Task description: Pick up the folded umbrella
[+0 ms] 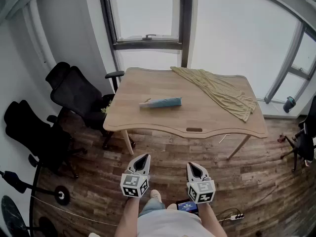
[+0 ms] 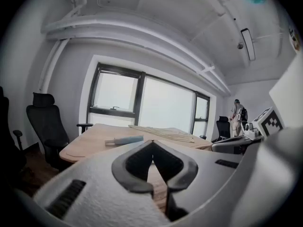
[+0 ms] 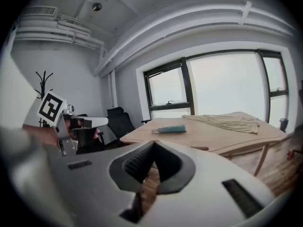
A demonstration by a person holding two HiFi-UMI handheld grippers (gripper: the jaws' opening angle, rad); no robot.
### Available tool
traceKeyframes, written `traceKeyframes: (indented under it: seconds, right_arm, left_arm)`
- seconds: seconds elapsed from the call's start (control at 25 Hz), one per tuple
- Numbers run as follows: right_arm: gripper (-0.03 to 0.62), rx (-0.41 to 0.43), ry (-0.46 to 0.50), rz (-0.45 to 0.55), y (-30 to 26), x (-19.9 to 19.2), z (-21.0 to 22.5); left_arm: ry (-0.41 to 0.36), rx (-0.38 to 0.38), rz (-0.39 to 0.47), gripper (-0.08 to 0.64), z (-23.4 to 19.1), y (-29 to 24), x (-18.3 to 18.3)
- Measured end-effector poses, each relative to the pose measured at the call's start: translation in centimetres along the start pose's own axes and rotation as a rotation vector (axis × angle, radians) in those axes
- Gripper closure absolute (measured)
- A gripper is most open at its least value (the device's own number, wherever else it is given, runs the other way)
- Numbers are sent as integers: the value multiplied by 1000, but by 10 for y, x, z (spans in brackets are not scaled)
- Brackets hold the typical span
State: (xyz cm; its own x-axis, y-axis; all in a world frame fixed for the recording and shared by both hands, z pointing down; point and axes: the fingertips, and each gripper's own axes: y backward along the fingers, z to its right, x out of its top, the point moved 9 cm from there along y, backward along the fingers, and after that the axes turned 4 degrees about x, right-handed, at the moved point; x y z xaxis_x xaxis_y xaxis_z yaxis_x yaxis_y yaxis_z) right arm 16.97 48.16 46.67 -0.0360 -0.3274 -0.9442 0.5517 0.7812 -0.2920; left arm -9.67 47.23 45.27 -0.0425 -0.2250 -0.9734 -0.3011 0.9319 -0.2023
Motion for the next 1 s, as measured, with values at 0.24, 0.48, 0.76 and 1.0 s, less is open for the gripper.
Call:
traceKeyframes:
  seconds: [0.24,0.48,0.76,1.0]
  right_arm:
    - [583,8,3,-7,1,-3,-4]
    - [583,26,-27,7,3,-3,-7]
    - [583,47,-51,34,4,-1,-8]
    - [583,29,-49,43,-7,6,8]
  left_arm:
    - [53,25,11,541,-8,11,-4]
    - [38,31,7,541,-8,22,-4]
    - [12,40,27,541,-8,21,6]
    - [1,23,49,541,-8,-5,12]
